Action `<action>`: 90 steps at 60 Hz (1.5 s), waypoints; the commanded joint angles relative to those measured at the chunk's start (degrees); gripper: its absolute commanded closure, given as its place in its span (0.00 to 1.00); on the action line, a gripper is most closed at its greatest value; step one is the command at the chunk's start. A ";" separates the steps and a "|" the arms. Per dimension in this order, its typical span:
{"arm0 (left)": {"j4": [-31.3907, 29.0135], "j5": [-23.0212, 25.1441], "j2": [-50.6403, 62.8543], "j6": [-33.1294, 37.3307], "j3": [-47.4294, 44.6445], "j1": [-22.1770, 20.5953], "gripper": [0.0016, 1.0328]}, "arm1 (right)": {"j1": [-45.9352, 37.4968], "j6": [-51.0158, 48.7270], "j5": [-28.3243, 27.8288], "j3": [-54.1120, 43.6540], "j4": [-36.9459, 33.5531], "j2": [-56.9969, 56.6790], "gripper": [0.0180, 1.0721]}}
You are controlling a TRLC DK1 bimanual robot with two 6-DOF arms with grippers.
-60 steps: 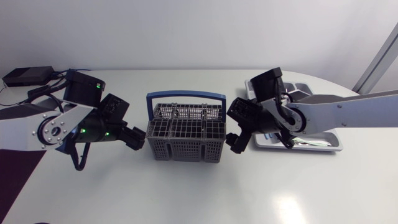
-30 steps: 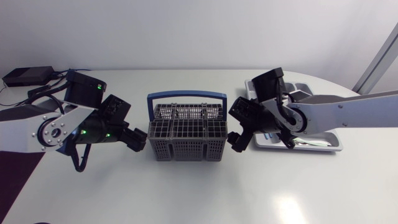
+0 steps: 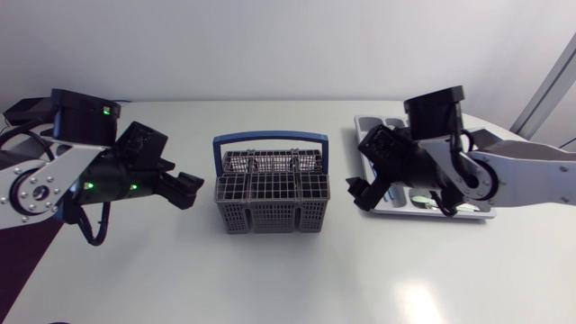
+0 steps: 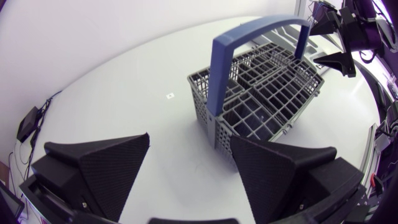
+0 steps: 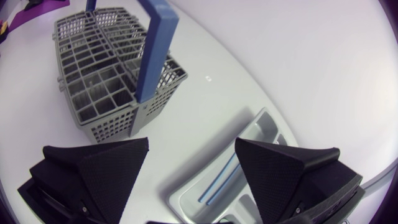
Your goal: Unload the cutlery basket into the drawer organizer.
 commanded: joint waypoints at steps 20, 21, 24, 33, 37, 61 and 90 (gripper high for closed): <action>7.89 -4.36 -12.15 0.64 -8.32 1.25 0.04 | -2.34 12.22 5.22 -10.06 8.14 -14.20 0.05; 7.89 -4.44 -12.41 0.64 -8.41 1.34 0.04 | -2.51 12.31 5.40 -10.59 8.49 -14.91 0.05; 7.98 -4.53 -13.12 0.81 -8.85 1.78 0.04 | -3.04 12.40 5.75 -11.91 9.37 -17.02 0.05; 8.25 -4.53 -15.75 0.90 -9.47 4.85 0.04 | -6.64 12.57 6.01 -14.19 9.63 -22.73 0.05; 7.89 -4.53 -17.60 0.99 -9.82 6.00 0.04 | -7.96 12.57 6.63 -14.54 8.93 -24.57 0.05; 7.81 -2.51 -26.74 1.25 -13.51 10.57 0.04 | -14.73 13.54 7.15 -19.64 7.35 -37.41 0.05; 8.76 -2.06 -44.82 -1.26 -22.62 11.91 0.04 | -18.59 16.99 5.58 -28.31 4.57 -54.26 0.05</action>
